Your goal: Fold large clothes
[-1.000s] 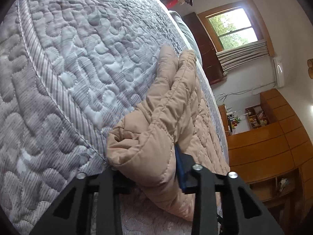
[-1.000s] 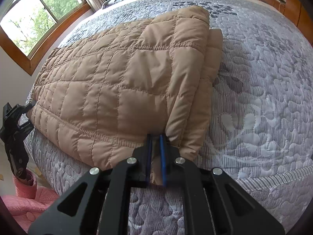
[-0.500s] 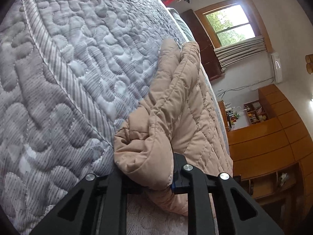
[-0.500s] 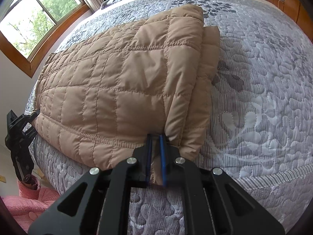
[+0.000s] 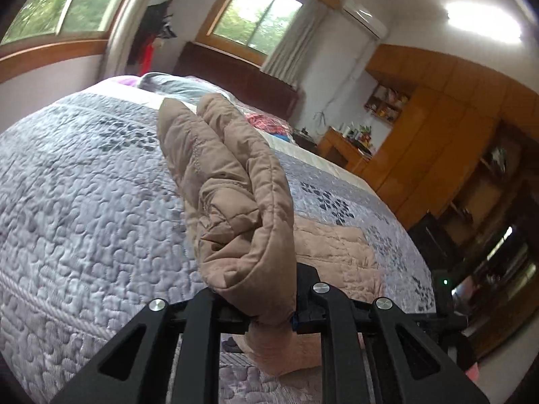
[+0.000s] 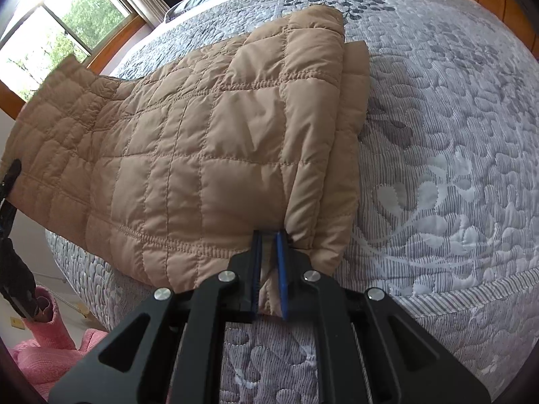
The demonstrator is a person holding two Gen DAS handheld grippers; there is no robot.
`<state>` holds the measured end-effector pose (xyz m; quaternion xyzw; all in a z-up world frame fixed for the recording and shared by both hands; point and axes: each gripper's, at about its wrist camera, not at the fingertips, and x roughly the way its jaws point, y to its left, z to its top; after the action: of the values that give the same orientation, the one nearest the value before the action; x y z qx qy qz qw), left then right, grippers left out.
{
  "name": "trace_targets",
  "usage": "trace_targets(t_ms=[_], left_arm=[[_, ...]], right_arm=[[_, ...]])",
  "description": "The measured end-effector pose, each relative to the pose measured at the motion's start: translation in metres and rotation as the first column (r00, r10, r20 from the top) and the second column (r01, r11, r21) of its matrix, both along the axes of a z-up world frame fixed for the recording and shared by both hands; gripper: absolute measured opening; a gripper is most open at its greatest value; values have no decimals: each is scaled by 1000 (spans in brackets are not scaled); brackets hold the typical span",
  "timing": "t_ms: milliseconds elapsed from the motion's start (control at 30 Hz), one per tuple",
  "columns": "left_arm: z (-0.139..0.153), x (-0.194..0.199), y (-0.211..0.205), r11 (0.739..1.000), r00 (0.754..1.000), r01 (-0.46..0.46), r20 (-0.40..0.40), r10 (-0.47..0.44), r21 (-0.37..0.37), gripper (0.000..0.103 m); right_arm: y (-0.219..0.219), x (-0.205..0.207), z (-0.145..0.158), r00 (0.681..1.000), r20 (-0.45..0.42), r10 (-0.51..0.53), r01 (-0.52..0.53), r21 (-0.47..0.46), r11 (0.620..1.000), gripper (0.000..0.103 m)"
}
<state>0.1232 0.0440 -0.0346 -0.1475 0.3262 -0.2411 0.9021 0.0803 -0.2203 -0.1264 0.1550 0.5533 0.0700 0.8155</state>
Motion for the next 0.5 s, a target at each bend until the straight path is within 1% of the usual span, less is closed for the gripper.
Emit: trace_targets(t_ms=[33, 167, 300, 367, 433, 500], left_arm=[[0, 2, -13, 999, 1000, 31, -2, -31, 24, 16], [-7, 3, -46, 989, 991, 132, -16, -131, 69, 17], [-16, 10, -71, 974, 974, 219, -66, -215, 64, 17], [-21, 9, -84, 963, 964, 259, -76, -253, 71, 17], [-30, 12, -96, 953, 954, 292, -96, -285, 78, 17], [-42, 16, -108, 940, 938, 332, -134, -320, 81, 17]], right_arm=[[-2, -1, 0, 1000, 0, -2, 2, 4, 1000, 8], [-5, -1, 1, 1000, -1, -5, 5, 8, 1000, 8], [-5, 1, 1, 1000, -9, -5, 5, 5, 1000, 9], [-4, 2, 0, 1000, -11, -2, 2, 1, 1000, 9], [-4, 3, 0, 1000, -14, -2, 2, 0, 1000, 9], [-3, 4, 0, 1000, -17, -1, 1, -3, 1000, 9]])
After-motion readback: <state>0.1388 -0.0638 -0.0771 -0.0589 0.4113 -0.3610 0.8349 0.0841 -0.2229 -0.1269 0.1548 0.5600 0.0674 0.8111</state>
